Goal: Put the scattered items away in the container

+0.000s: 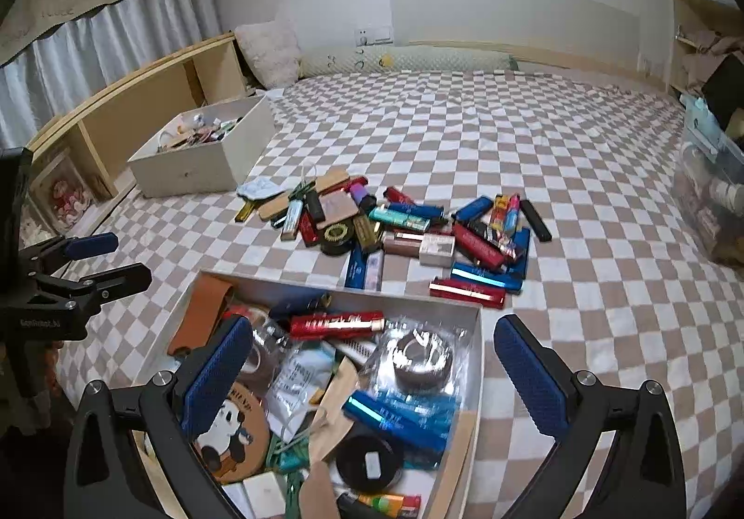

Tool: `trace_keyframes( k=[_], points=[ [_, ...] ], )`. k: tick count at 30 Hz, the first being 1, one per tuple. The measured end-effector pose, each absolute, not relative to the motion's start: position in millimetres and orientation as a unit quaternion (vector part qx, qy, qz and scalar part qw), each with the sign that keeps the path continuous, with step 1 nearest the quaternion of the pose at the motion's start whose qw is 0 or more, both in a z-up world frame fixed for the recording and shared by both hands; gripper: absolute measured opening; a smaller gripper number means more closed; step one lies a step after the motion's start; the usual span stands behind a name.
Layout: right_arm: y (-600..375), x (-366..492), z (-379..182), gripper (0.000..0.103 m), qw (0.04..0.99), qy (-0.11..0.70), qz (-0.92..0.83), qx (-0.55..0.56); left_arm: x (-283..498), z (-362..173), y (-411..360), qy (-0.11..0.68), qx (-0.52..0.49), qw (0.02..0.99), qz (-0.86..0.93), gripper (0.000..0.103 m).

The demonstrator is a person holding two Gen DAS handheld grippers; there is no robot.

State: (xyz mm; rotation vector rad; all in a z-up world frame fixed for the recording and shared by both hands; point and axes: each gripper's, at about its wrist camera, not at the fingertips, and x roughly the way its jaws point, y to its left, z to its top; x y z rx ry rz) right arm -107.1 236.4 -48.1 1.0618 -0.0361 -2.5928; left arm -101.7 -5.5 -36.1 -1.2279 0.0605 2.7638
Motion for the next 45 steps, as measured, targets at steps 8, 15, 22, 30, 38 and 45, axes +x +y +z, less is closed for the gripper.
trace_keyframes(
  k=[8,15,22,30,38,45],
  points=[
    [246.0,-131.9,-31.8,0.103,0.150,-0.020,-0.927,0.343,-115.7,-18.0,-14.0,0.008,-0.373,0.062,0.926,0.103],
    [259.3,-153.4,-27.5,0.103,0.118,-0.019,-0.931,0.344,-129.6,-5.1,-30.0,0.016,-0.363,0.057,0.930,0.103],
    [286.5,-181.9,-31.5,0.103,0.093,-0.059,-0.929,0.354,-150.8,-6.0,-58.3,-0.002,-0.382,0.044,0.923,0.103],
    [298.1,-199.4,-44.9,0.103,0.071,-0.016,-0.938,0.338,-190.4,-31.5,-92.9,0.015,-0.420,0.017,0.907,0.103],
    [314.0,-223.8,-85.6,0.103,0.072,-0.016,-0.910,0.408,-232.5,-71.3,-111.2,0.044,-0.464,-0.005,0.885,0.103],
    [331.3,-244.4,-121.6,0.103,0.050,-0.012,-0.886,0.460,-267.8,-106.2,-132.1,0.056,-0.486,-0.055,0.870,0.103]
  ],
)
